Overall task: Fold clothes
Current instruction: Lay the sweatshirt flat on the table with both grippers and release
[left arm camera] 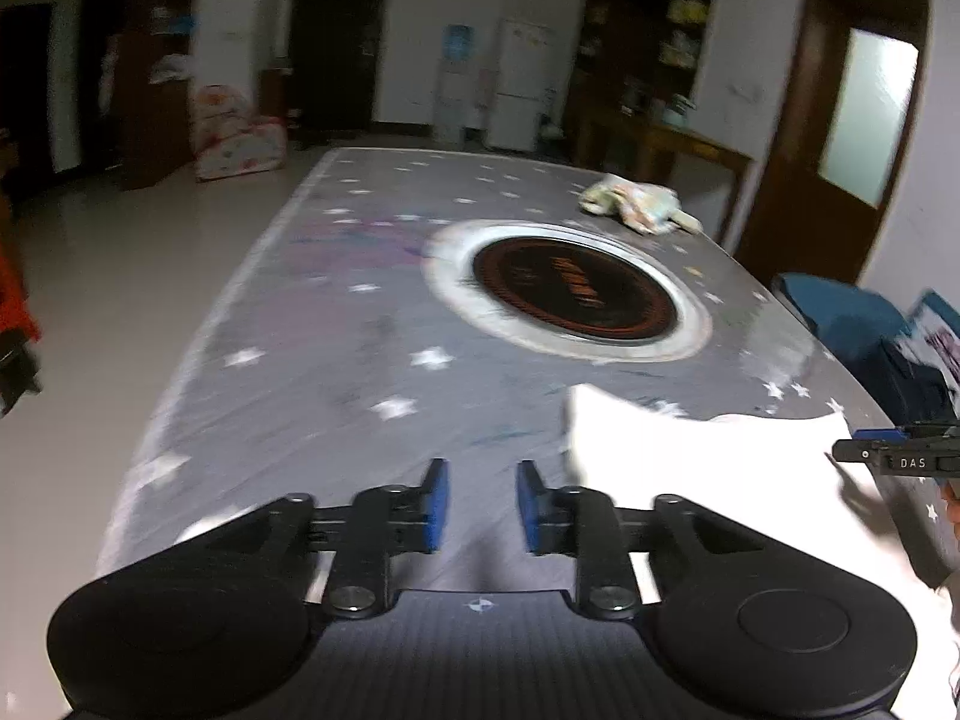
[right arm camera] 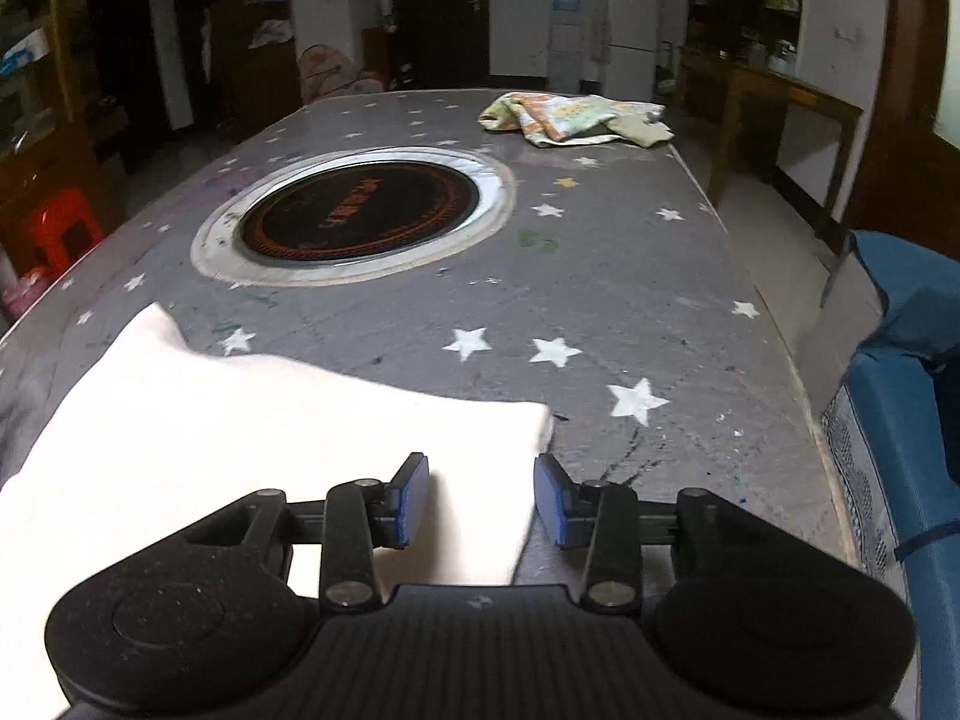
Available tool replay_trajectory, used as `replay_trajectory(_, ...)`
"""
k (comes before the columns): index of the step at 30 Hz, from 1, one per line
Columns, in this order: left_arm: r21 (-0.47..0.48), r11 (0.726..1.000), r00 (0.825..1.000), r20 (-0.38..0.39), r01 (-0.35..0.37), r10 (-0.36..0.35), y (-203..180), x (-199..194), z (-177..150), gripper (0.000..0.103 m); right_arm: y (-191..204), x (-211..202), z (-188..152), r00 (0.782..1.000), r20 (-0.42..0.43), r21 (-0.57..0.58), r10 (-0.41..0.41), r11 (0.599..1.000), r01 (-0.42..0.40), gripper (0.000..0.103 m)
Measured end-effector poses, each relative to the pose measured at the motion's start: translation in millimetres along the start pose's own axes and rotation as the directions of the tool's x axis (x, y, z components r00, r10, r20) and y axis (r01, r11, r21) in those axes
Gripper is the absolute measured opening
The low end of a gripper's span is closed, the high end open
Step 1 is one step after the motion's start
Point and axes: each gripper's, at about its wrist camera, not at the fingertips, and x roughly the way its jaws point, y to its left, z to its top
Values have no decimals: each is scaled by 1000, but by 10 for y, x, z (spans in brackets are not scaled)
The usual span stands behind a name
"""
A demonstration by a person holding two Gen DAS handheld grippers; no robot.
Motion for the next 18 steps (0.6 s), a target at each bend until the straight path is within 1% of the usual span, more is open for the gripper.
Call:
replay_trajectory(3, 9, 1000, 999, -22, 26, -26, -178, 380, 179, 32, -74, 30, 12, 1000, 3, 28, -5, 1000, 5, 40)
replay_trajectory(5, 4, 999, 999, -34, 41, -41, -245, 592, 266, 39, -142, 45, 24, 1000, 6, 52, -5, 999, 5, 40)
replay_trajectory(6, 4, 999, 998, -40, 47, -47, -276, 695, 303, 40, -182, 60, 30, 1000, 6, 73, -3, 997, 2, 40)
replay_trajectory(8, 19, 998, 997, -55, 58, -57, -344, 851, 351, 46, -254, 97, 44, 1000, 6, 113, 4, 994, -4, 40)
replay_trajectory(10, 29, 998, 997, -67, 52, -50, -398, 978, 374, 46, -306, 140, 60, 1000, 3, 141, 18, 990, -18, 38)
replay_trajectory(12, 31, 997, 994, -88, 70, -67, -424, 1084, 376, 45, -314, 172, 69, 999, 1, 143, 34, 989, -33, 38)
replay_trajectory(13, 30, 996, 992, -99, 79, -76, -436, 1132, 372, 43, -296, 188, 72, 999, 2, 130, 40, 991, -40, 36)
replay_trajectory(14, 30, 996, 991, -110, 78, -74, -448, 1181, 361, 34, -277, 203, 76, 999, 2, 117, 45, 992, -45, 32)
replay_trajectory(15, 36, 996, 990, -116, 87, -82, -452, 1204, 344, 24, -258, 212, 79, 999, 3, 106, 46, 993, -47, 24)
replay_trajectory(17, 42, 994, 989, -111, 105, -100, -459, 1217, 326, 10, -222, 221, 91, 998, 4, 88, 57, 994, -57, 15)
replay_trajectory(18, 44, 993, 989, -100, 110, -105, -462, 1203, 320, 9, -203, 217, 98, 998, 5, 79, 60, 995, -61, 9)
